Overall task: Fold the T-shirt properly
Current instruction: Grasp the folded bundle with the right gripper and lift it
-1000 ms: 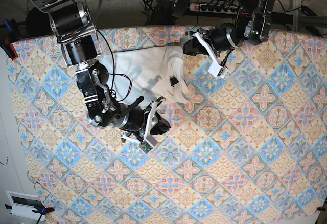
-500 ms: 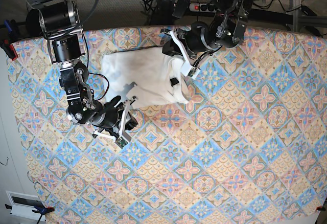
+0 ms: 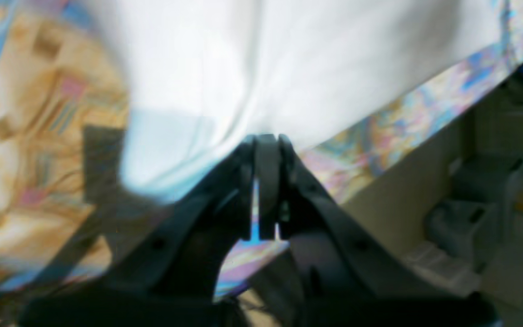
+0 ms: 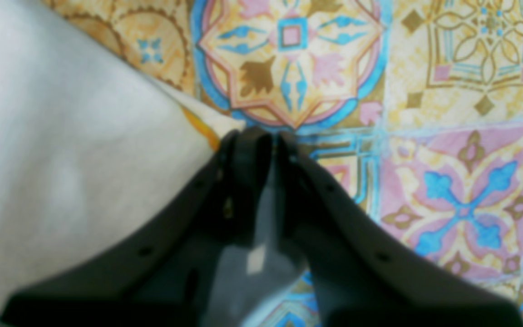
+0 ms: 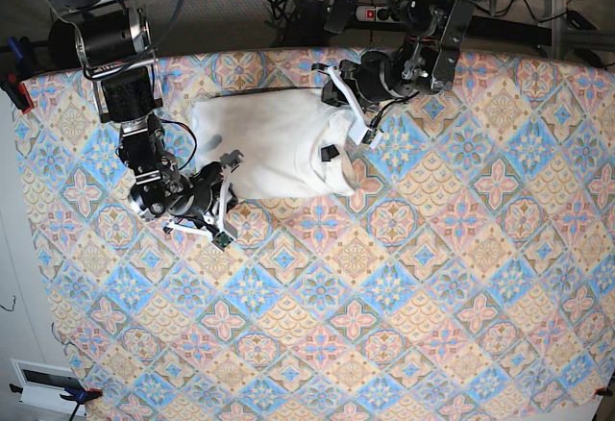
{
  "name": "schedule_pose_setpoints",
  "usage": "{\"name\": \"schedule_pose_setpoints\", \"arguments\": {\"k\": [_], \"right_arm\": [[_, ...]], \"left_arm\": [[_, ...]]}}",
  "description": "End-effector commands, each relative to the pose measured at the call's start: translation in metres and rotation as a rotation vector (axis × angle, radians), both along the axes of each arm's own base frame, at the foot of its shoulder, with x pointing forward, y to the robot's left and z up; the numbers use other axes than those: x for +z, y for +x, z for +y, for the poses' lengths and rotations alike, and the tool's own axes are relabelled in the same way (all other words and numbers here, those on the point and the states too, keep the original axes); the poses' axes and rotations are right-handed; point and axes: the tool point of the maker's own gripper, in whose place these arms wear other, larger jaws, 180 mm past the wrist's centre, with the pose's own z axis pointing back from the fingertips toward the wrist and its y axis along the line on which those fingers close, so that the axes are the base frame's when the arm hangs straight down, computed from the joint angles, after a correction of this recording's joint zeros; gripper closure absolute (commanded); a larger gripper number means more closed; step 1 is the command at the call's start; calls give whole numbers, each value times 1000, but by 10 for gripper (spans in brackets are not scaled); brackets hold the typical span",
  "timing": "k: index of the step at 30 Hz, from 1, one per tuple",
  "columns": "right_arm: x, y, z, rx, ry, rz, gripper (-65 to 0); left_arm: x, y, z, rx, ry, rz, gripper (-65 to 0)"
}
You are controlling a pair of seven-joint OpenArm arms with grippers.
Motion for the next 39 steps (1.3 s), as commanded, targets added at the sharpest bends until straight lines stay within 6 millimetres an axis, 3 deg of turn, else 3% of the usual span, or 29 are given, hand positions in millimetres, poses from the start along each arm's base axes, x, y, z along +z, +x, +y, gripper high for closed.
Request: {"name": "schedule_pose_setpoints", "arguments": {"k": [1, 6, 10, 13, 19, 25, 28, 33, 37, 39], "right_arm": [[6, 7, -6, 2, -10, -16, -70], [-6, -18, -34, -2, -60, 12, -59], [-14, -46, -44, 18, -83, 27, -33], [-17, -67, -49, 40, -99, 33, -32], [-20, -114, -42, 84, -88, 50, -31], [-12, -155, -30, 143, -74, 45, -31], [-2, -164, -21, 164, -57, 24, -31], [21, -155, -35, 114, -82, -35, -31], [54, -134, -30, 116, -72, -145, -31], [69, -128, -21, 138, -61, -193, -31]], "left_arm": [[6, 11, 2, 12, -12, -38, 0], [-5, 21, 23, 23, 34, -40, 0], [-6, 43, 47, 102, 52, -52, 0], [0, 61, 53, 121, 56, -79, 0], [0, 106, 47, 148, 42, -88, 0], [4, 146, 29, 210, -18, -142, -1], [0, 163, 15, 233, -46, -128, -1], [16, 187, 0, 245, -83, -170, -1], [22, 194, 6, 255, -83, -185, 0], [28, 199, 24, 261, -59, -215, 0]]}}
